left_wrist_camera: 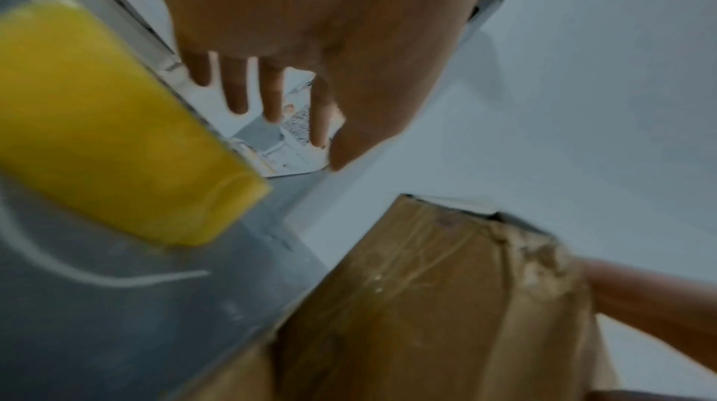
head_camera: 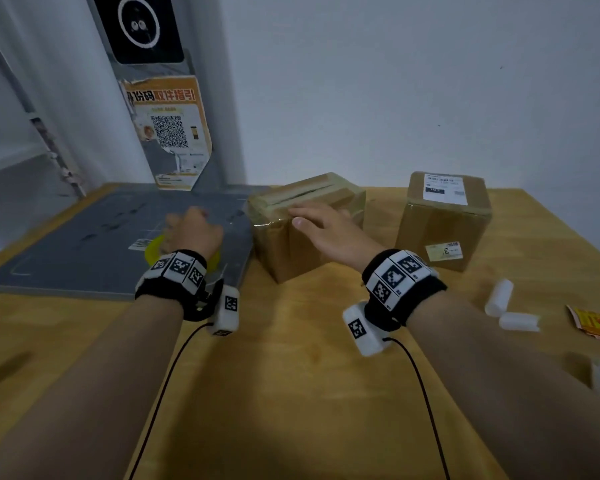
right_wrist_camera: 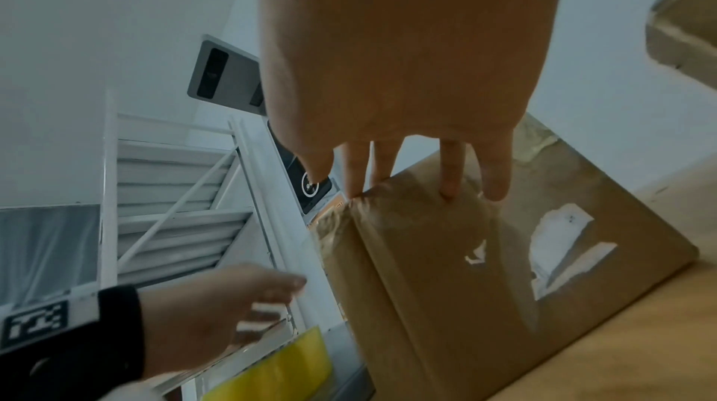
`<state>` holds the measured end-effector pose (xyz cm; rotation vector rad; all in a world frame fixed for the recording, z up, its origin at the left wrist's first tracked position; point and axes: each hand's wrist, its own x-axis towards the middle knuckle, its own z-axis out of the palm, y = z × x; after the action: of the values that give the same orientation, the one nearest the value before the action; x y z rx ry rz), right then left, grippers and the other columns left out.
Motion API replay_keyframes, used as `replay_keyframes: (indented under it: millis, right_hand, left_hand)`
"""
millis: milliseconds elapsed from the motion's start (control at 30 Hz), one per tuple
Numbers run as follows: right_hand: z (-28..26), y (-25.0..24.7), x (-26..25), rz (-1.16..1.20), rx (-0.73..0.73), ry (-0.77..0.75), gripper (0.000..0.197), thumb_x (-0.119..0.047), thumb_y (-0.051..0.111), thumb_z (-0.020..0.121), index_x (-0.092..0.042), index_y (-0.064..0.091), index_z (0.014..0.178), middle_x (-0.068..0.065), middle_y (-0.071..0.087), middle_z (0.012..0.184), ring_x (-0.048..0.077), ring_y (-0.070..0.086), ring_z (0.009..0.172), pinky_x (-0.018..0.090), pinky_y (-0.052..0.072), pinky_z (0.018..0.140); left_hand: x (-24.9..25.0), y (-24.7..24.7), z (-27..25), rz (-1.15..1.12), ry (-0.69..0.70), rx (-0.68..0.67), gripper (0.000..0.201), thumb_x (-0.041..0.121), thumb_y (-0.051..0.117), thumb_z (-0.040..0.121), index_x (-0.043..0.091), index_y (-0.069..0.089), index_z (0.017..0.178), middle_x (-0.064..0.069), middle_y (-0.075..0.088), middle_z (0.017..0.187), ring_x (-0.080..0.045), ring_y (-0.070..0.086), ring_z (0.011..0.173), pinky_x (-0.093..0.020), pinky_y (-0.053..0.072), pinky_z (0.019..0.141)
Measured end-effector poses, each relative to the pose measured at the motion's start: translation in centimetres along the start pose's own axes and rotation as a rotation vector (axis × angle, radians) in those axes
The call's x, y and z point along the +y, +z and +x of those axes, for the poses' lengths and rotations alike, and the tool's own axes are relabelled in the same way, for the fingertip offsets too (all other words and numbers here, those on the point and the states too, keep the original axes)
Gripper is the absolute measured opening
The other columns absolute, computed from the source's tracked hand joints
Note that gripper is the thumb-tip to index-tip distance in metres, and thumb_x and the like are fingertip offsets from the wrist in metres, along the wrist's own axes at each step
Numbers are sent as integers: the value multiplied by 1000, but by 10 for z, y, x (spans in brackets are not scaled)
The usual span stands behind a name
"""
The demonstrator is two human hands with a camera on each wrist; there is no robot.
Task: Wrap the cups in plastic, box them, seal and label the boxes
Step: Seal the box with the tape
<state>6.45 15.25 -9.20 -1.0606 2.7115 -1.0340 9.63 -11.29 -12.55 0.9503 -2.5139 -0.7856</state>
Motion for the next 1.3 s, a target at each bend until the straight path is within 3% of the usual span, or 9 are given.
replay_keyframes:
  millis: [233, 333, 400, 600, 767, 867, 1033, 1167, 1300]
  right_hand:
    - [2, -1, 13, 120, 104, -5, 37, -42, 42, 109, -24, 73, 119, -15, 63, 129, 10, 51, 129, 50, 31, 118]
    - [-7, -11, 23, 205, 210, 76, 29, -43, 46, 107, -32, 68, 92, -16, 61, 104, 6, 56, 106, 32, 43, 98]
    - [-23, -20, 29, 304, 299, 148, 18, -41, 51, 106, -32, 67, 105, -23, 58, 103, -8, 54, 99, 14, 40, 85]
    - [-65, -30, 45, 464, 476, 251, 28, -46, 67, 95, -31, 70, 119, -21, 67, 115, -1, 60, 111, 38, 52, 103]
    - [-82, -22, 46, 540, 456, 266, 61, -49, 78, 87, -30, 52, 139, -25, 55, 117, -17, 52, 103, 12, 46, 81]
    - [-78, -18, 45, 513, 468, 267, 72, -51, 82, 82, -30, 45, 140, -23, 54, 114, -9, 56, 104, 23, 52, 89]
    - [-66, -6, 44, 451, 533, 246, 66, -51, 80, 83, -27, 48, 136, -11, 58, 127, 6, 60, 113, 29, 55, 93]
    - [-66, -4, 47, 392, 529, 238, 53, -45, 75, 89, -28, 51, 133, -12, 53, 127, 2, 54, 108, 13, 43, 75]
    - [-66, -4, 49, 395, 559, 248, 43, -45, 74, 88, -31, 53, 122, -13, 57, 117, 8, 58, 105, 32, 52, 87]
  left_hand:
    - [57, 8, -35, -871, -59, -376, 56, 59, 38, 105, 26, 45, 150, 2, 57, 142, -20, 53, 133, -46, 36, 108]
    - [64, 9, -66, -919, -59, -462, 60, 66, 42, 101, 27, 50, 146, -1, 62, 132, -24, 60, 120, -43, 50, 91]
    - [72, 11, -92, -890, -46, -500, 56, 68, 45, 98, 29, 58, 137, 2, 66, 125, -21, 63, 113, -43, 53, 84]
    - [101, 33, -162, -759, 73, -408, 57, 68, 56, 93, 27, 46, 131, 16, 58, 117, -7, 60, 104, -36, 54, 79]
    - [112, 45, -175, -702, 89, -310, 61, 57, 67, 90, 25, 36, 132, 4, 55, 125, -12, 61, 105, -31, 53, 74]
    - [108, 49, -172, -658, 105, -282, 64, 60, 70, 87, 28, 36, 131, 6, 55, 125, -12, 60, 106, -34, 56, 80]
    - [102, 54, -167, -670, 92, -292, 64, 67, 68, 81, 31, 44, 128, 11, 63, 114, -15, 66, 103, -46, 60, 88]
    - [100, 57, -167, -686, 106, -201, 49, 63, 66, 77, 33, 55, 114, 11, 69, 105, -15, 69, 96, -49, 60, 86]
    - [96, 59, -168, -717, 124, -140, 43, 63, 67, 76, 34, 64, 107, 13, 72, 101, -12, 70, 94, -48, 60, 87]
